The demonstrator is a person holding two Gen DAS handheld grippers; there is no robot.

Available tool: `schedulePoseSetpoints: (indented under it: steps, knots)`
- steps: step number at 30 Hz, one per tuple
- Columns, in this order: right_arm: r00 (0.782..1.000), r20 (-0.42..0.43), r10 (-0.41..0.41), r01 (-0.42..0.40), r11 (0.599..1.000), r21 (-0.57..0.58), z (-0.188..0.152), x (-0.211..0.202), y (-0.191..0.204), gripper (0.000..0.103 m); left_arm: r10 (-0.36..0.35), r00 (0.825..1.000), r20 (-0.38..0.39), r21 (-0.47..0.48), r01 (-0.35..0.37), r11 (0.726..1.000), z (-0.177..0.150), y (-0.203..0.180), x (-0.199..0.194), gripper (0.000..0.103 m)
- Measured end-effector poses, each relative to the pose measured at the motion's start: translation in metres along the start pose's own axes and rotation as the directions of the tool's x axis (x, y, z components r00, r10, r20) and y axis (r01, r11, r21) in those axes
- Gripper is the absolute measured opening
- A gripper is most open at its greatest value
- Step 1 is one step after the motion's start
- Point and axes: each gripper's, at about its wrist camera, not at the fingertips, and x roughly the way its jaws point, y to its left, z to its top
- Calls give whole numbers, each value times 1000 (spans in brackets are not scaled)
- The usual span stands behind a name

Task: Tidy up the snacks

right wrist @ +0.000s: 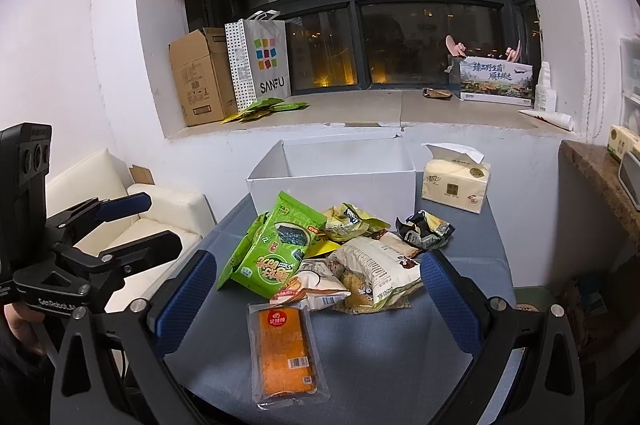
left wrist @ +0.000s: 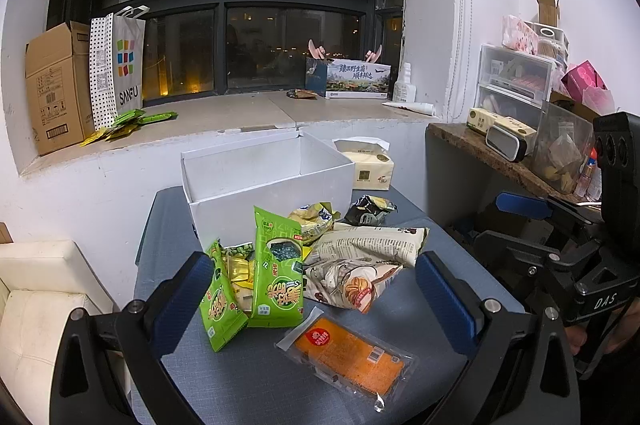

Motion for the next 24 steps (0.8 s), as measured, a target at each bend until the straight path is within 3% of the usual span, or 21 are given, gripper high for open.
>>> schedulePoseSetpoints:
  steps: [13,24]
  knots:
    - [1000,-8,10,-10,1000,3,-2,2,-1,103,0,1000,-1,7,0,1000,-1,-2,1,103]
    - [997,-36,75,-74,997,25,1,9,-13,103,-19,1000,5,4,19,1000,-1,1,-1,103]
